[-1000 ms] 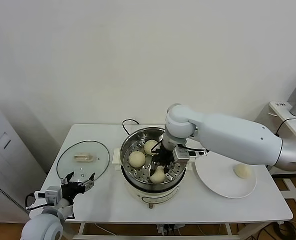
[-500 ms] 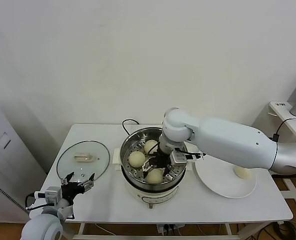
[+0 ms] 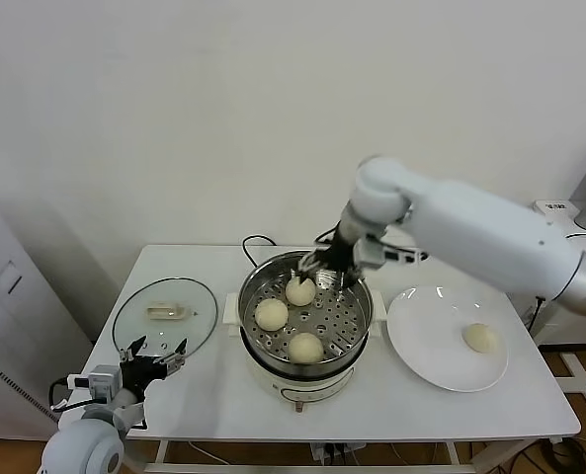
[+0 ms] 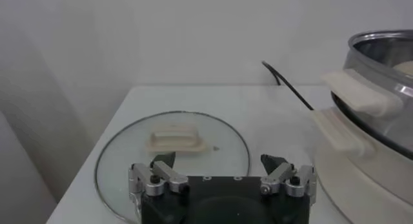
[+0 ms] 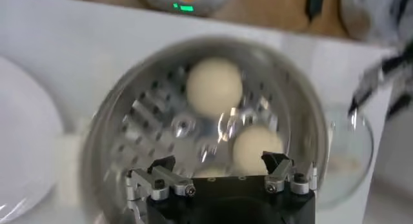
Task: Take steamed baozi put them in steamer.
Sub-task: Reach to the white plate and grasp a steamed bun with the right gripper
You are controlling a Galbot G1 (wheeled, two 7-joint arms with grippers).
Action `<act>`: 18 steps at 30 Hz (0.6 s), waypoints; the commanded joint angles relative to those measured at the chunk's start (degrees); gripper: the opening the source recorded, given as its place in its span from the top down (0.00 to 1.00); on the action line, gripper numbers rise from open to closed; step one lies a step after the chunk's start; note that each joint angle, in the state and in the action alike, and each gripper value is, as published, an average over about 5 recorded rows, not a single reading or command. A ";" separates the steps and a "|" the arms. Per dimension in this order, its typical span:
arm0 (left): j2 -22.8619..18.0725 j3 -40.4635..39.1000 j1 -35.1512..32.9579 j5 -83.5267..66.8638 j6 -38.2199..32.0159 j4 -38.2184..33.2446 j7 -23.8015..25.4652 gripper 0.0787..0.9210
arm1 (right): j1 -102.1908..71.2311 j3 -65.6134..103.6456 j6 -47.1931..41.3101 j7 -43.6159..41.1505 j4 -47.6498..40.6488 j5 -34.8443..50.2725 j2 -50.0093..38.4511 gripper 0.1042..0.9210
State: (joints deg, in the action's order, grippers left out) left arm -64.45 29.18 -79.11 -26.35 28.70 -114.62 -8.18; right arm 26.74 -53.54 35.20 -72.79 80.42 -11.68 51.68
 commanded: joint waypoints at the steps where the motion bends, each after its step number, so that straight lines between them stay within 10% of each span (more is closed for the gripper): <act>1: 0.14 -0.08 0.04 -0.05 0.09 -0.10 -0.03 0.12 | 5.98 -3.47 -14.72 -4.43 -12.45 7.94 -8.54 0.12; 18: 0.48 -0.07 -0.38 -0.06 0.18 -0.47 -0.08 0.12 | -1.91 -8.08 -24.77 -7.58 -28.73 15.11 -15.48 0.12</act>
State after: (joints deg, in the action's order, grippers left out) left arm -63.91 29.10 -79.37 -26.42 28.88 -115.00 -8.26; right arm 28.28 -60.03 15.86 -79.15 59.61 0.40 39.42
